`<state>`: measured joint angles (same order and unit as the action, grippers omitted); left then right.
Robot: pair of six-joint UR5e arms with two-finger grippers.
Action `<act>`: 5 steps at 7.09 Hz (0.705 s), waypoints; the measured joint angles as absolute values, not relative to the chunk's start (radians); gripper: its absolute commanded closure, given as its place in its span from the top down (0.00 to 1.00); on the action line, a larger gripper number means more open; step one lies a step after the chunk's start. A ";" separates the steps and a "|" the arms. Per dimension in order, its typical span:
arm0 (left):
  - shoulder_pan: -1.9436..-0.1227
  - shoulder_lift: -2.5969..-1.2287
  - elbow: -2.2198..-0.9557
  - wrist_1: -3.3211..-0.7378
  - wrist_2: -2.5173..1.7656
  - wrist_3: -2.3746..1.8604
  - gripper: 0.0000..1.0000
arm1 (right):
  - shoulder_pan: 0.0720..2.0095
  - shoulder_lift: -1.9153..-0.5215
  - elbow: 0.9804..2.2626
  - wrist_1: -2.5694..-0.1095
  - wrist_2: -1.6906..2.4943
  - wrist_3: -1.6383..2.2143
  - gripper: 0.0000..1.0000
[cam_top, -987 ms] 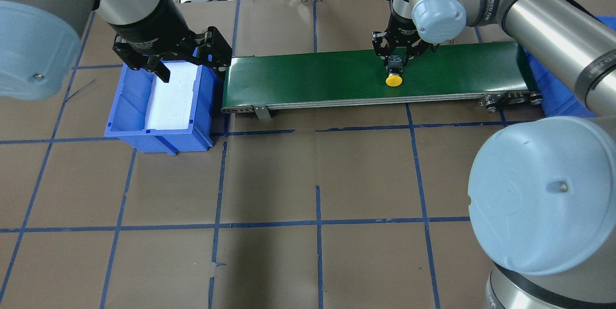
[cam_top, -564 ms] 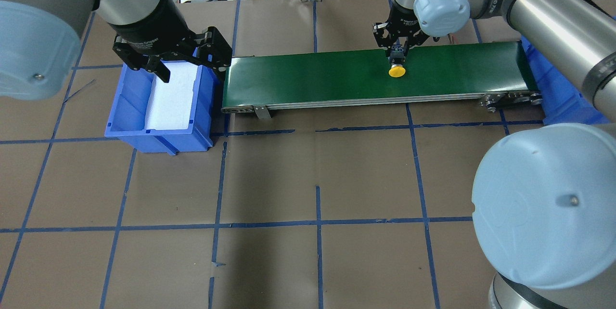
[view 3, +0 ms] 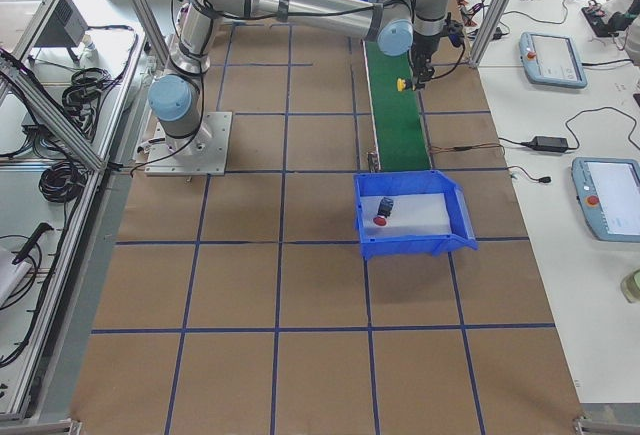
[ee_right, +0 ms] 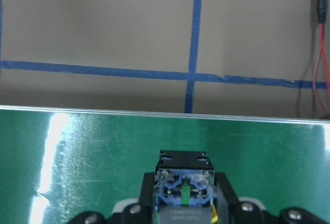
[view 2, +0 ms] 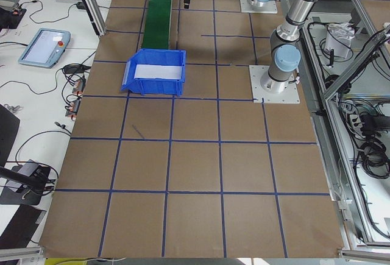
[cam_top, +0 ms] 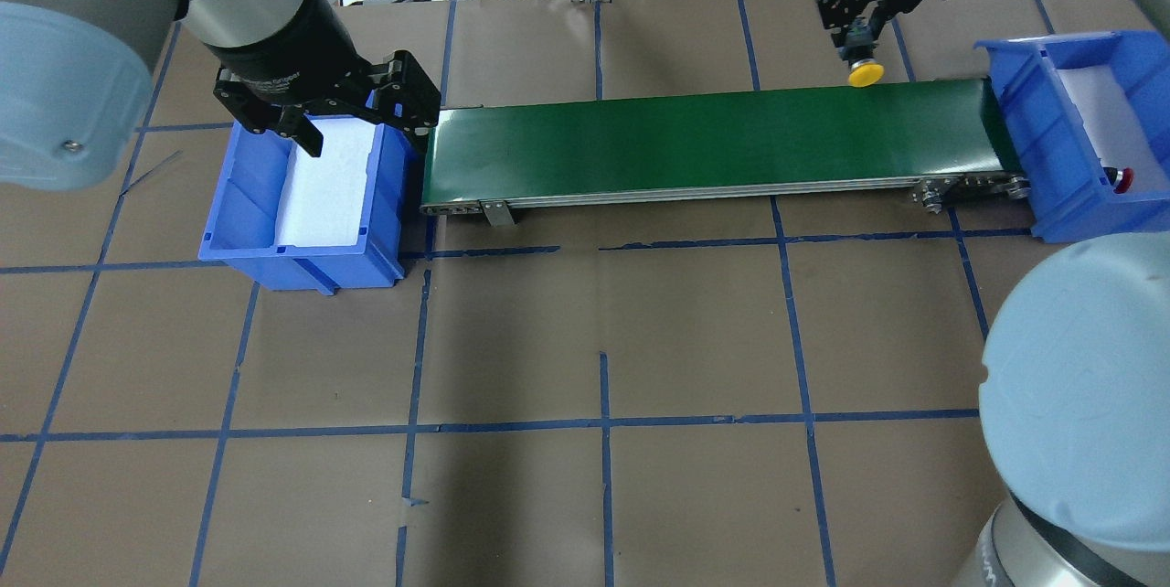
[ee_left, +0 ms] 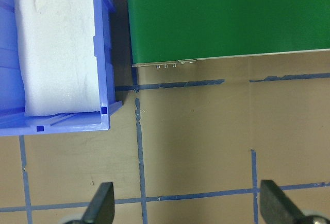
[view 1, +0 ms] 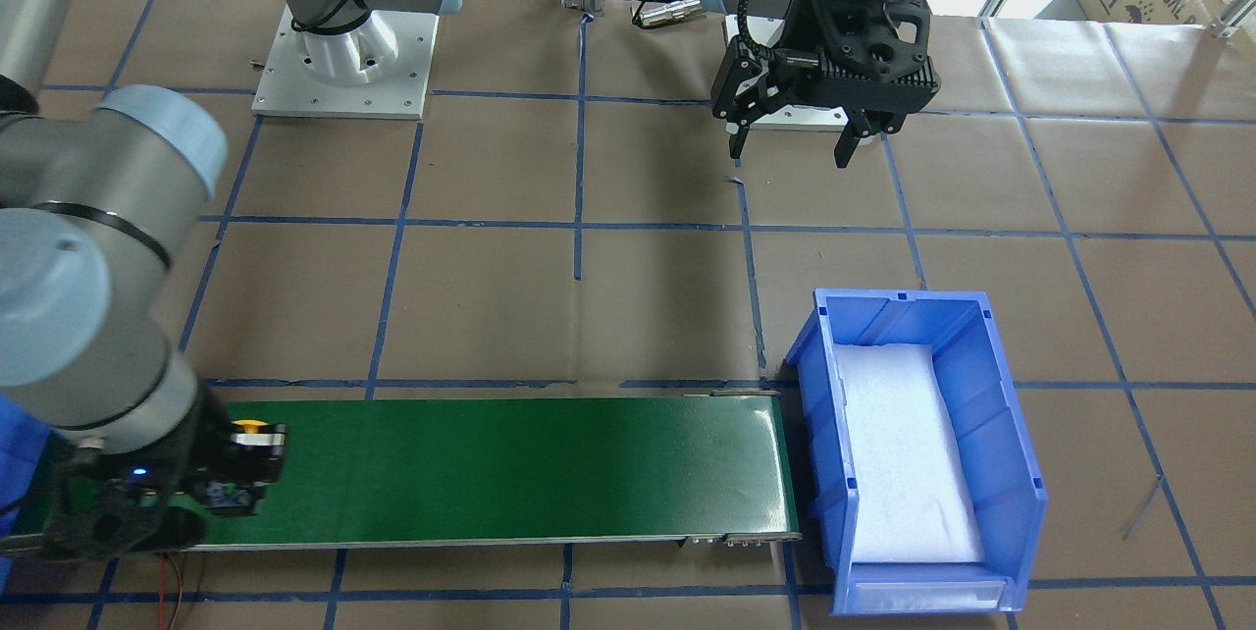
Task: Transport two buttons from left to right
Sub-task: 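Carry the yellow button into the blue bin and release it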
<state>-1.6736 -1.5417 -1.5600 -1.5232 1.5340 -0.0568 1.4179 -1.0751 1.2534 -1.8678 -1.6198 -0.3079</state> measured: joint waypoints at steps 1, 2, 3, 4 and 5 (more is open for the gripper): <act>-1.674 -1.542 -1.560 -1.523 1.534 -0.057 1.00 | 1.331 -1.081 1.249 -1.869 -1.618 -0.426 0.29; -1.673 -1.542 -1.560 -1.523 1.534 -0.057 1.00 | 1.243 -1.082 1.245 -1.875 -1.617 -0.544 0.29; -1.673 -1.542 -1.560 -1.523 1.534 -0.057 1.00 | 1.163 -1.078 1.237 -1.882 -1.612 -0.651 0.29; -1.673 -1.542 -1.560 -1.523 1.534 -0.057 1.00 | 1.103 -1.062 1.226 -1.897 -1.599 -0.738 0.29; -1.673 -1.542 -1.560 -1.523 1.534 -0.057 1.00 | 1.064 -1.035 1.214 -1.924 -1.583 -0.796 0.30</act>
